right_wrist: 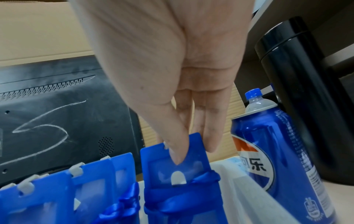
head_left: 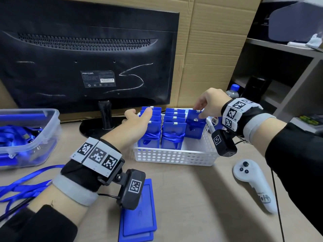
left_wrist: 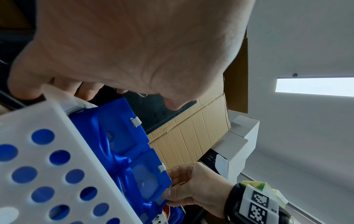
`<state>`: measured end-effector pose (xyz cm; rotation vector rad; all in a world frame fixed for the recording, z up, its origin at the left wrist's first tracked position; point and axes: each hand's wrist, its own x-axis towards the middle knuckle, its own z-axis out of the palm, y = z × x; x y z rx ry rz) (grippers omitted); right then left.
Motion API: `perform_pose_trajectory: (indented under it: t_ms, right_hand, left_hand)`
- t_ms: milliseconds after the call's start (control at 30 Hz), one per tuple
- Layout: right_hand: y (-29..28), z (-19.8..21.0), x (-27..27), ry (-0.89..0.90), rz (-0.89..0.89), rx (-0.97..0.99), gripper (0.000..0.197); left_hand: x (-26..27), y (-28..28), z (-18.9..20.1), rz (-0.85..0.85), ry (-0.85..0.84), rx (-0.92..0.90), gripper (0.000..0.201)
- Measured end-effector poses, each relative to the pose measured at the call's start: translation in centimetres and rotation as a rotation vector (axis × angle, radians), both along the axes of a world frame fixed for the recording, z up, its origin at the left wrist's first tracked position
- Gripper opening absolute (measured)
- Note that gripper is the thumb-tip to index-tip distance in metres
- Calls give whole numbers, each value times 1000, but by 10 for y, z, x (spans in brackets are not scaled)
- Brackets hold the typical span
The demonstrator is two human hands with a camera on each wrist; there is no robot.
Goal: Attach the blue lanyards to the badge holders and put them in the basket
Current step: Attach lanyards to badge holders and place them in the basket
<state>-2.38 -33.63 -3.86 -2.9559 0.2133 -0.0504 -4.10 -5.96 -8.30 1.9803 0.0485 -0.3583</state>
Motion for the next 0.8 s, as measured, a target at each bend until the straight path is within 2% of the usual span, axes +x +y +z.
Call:
perform_pose_trajectory:
  t_ms: [133,300,400,500,700,800]
  right_hand:
    - [1,5,-7,-45,-3,6,27]
    - [8,20,-24,-63,-28,-10,28]
    - [15,29,-36,-53,-54,-11,32]
    - [20,31,-42,-35,-117,-3,43]
    - [31,12,-43,128,-226,57,72]
    - [27,3,-41,109,-224,70,74]
  left_hand:
    - [-5,1,4,3,1,18,107]
    - [-13,9,14,-3,-61,71,80]
    - [-24,19,23,-12,-90,68,80]
    - [-33,31,28,-2,-98,40,81]
    - [-42,41,26,-2,-91,61,79]
    - [-41,37,17,-30,-58,54,83]
